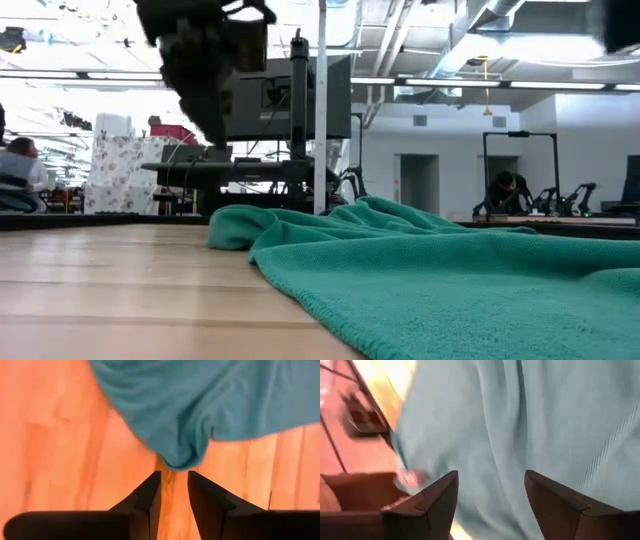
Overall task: Roll towel
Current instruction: Fold the blue towel in half
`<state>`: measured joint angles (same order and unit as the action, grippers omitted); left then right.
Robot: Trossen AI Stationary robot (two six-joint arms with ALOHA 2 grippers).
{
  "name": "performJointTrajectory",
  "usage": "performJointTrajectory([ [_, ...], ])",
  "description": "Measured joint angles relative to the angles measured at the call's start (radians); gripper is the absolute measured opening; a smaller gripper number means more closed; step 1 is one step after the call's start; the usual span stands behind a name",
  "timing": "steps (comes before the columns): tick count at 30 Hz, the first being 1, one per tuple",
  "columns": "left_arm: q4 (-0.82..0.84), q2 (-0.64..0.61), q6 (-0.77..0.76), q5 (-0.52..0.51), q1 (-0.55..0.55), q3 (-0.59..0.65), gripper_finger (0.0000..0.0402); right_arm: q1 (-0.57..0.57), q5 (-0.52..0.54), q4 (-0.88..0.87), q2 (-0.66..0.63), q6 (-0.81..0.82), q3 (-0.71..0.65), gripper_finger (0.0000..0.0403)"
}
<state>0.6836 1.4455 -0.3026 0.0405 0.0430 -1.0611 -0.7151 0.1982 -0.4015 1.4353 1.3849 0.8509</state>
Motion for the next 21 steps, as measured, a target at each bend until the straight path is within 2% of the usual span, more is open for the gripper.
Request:
performJointTrajectory([
  [4,-0.029,-0.003,-0.005,0.002,-0.069,0.018,0.0079,0.160,0.003,-0.050,-0.050,-0.133,0.000,0.0223],
  [7,-0.130,0.031,-0.004,0.042,-0.143,0.067,0.0079,0.284,0.008,-0.068,-0.073,-0.247,0.000,0.0223],
  [9,-0.219,0.068,-0.017,0.121,-0.194,0.109,0.0080,0.350,-0.011,-0.065,-0.081,-0.317,0.000,0.0223],
  [12,-0.344,0.144,-0.057,0.312,-0.248,0.131,0.0088,0.434,-0.093,-0.064,-0.084,-0.408,0.001,0.0223],
  [14,-0.398,0.201,-0.066,0.362,-0.265,0.132,0.0102,0.465,-0.135,-0.067,-0.084,-0.467,0.001,0.0223],
  [21,-0.607,0.390,-0.174,0.383,-0.281,0.126,0.0169,0.484,-0.157,-0.136,-0.084,-0.585,0.001,0.0223],
])
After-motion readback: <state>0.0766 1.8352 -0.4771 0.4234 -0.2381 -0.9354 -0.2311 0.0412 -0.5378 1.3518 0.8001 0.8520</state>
